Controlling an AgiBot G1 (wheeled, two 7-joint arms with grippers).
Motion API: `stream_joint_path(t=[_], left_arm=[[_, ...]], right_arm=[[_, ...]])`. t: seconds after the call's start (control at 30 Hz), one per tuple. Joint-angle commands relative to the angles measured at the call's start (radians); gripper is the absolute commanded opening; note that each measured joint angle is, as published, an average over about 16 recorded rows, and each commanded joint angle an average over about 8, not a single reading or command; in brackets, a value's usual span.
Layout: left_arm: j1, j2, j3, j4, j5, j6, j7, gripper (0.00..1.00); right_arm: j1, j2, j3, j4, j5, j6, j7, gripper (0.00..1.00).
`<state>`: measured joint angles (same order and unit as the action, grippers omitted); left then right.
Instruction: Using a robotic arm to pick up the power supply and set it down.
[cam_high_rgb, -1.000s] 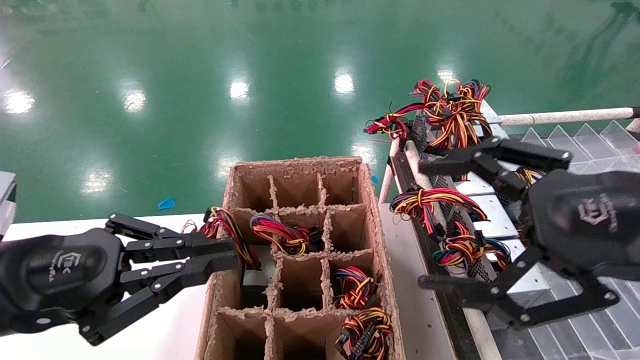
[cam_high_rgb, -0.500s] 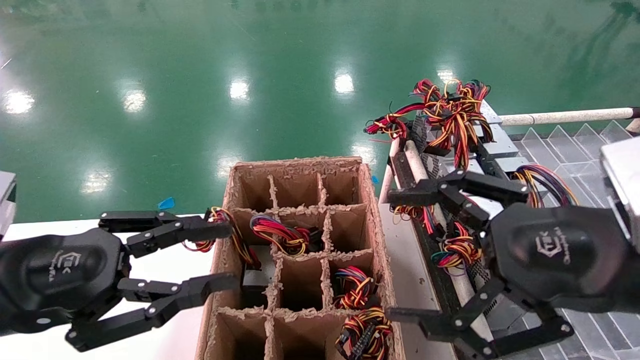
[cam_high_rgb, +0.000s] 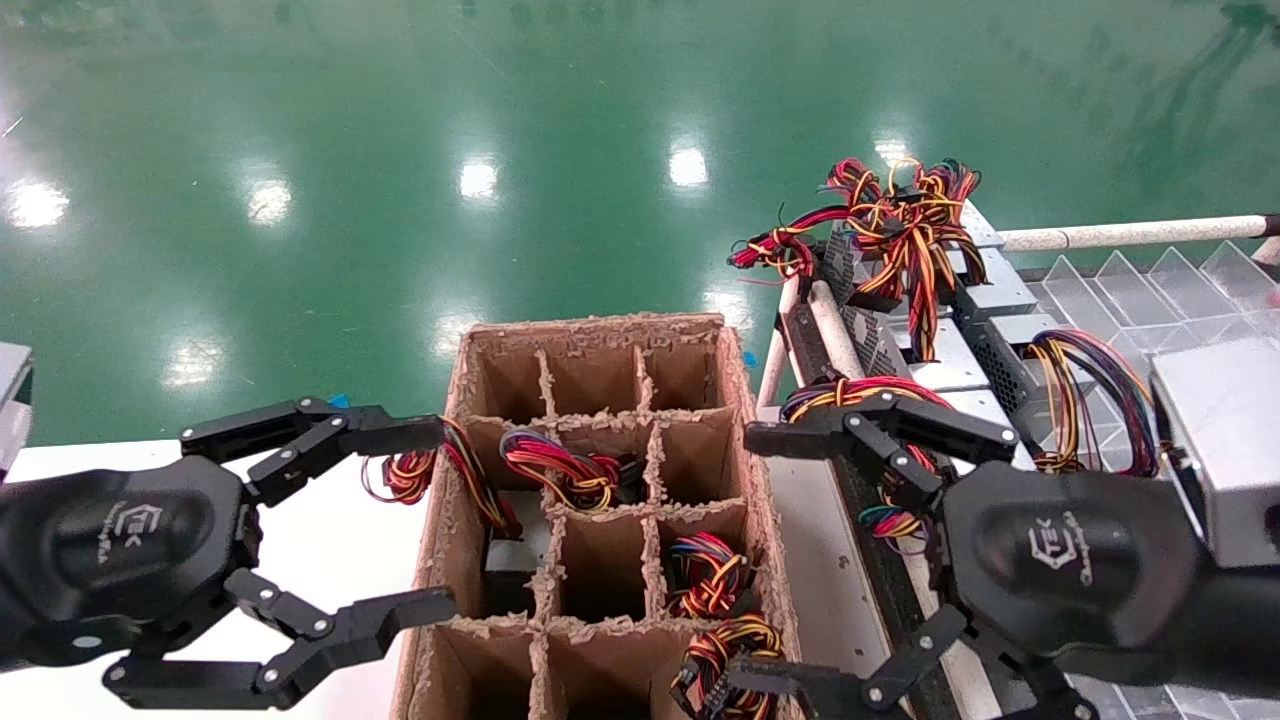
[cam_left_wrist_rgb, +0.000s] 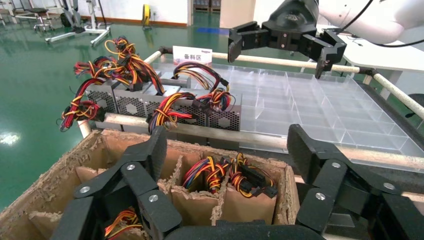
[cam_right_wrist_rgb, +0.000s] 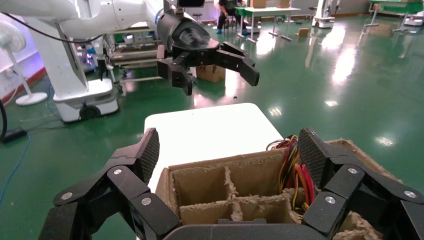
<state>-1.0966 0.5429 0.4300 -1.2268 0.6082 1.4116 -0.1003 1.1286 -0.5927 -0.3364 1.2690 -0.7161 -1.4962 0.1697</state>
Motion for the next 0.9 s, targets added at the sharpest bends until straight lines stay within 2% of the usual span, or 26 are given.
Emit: stream_joint_path(t=[0.03, 0.27, 0.9], left_arm=[[0.000, 0.000, 0.000, 0.000, 0.000, 0.000, 0.000, 1.00], [0.000, 0.000, 0.000, 0.000, 0.000, 0.000, 0.000, 1.00], [0.000, 0.000, 0.000, 0.000, 0.000, 0.000, 0.000, 1.00]], right_arm=[[-0.031, -0.011, 0.033, 0.009, -0.008, 0.000, 0.011, 1.00], [-0.085, -0.028, 0.089, 0.022, -0.022, 0.001, 0.024, 1.00], [-0.060, -0.020, 0.063, 0.016, -0.017, 0.001, 0.019, 1.00]])
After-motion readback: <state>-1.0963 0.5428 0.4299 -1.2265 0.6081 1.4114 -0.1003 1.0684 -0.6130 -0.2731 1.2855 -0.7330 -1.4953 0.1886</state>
